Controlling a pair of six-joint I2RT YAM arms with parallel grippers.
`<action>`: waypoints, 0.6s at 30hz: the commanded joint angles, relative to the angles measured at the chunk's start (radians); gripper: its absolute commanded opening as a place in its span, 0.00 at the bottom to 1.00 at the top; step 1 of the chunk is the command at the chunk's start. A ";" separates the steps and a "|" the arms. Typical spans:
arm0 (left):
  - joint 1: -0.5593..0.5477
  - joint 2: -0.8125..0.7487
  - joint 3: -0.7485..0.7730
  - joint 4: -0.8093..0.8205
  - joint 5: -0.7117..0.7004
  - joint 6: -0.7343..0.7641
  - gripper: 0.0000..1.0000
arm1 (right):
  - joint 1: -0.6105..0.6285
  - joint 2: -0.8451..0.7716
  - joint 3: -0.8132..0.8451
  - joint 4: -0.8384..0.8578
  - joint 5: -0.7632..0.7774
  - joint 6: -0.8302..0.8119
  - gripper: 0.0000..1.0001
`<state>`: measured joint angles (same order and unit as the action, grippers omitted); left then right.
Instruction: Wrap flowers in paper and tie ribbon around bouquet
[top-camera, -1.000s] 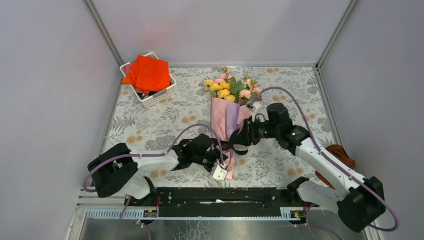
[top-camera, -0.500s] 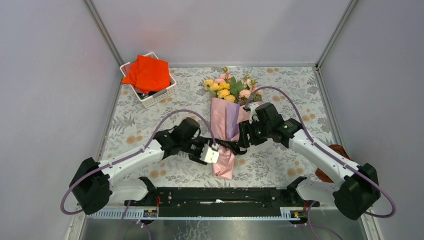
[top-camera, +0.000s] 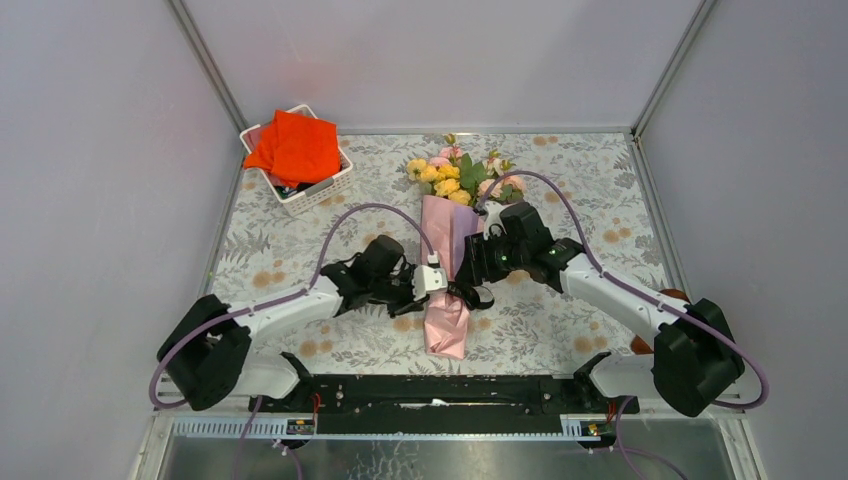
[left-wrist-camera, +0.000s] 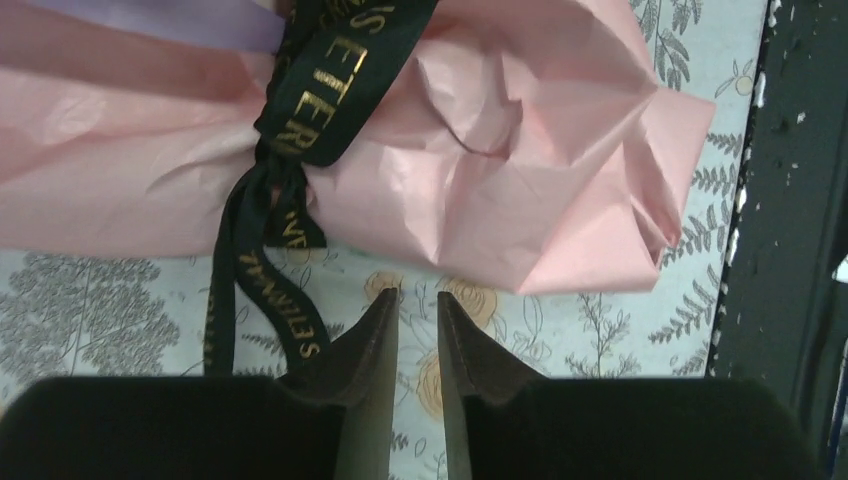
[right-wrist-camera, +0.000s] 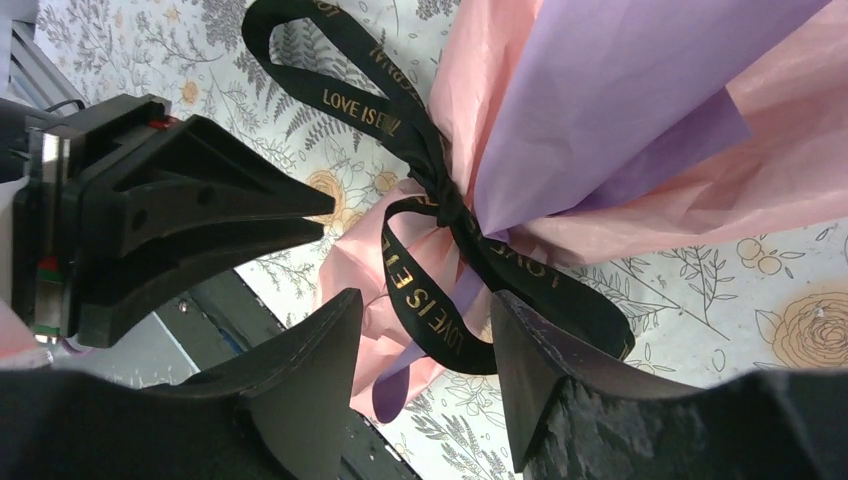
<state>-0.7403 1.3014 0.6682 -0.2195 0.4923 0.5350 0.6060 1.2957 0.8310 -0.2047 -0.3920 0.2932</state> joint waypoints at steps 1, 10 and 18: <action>-0.012 0.069 -0.009 0.191 -0.004 -0.114 0.29 | -0.001 0.003 -0.013 0.065 -0.022 0.018 0.57; 0.010 0.215 0.081 0.266 -0.114 -0.021 0.31 | -0.002 0.009 0.000 0.060 -0.012 -0.013 0.58; 0.011 0.276 0.108 0.336 -0.204 0.027 0.41 | -0.021 -0.041 -0.032 0.056 -0.012 -0.054 0.59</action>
<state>-0.7326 1.5620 0.7475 0.0044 0.3523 0.5079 0.6018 1.3045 0.8078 -0.1730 -0.3988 0.2783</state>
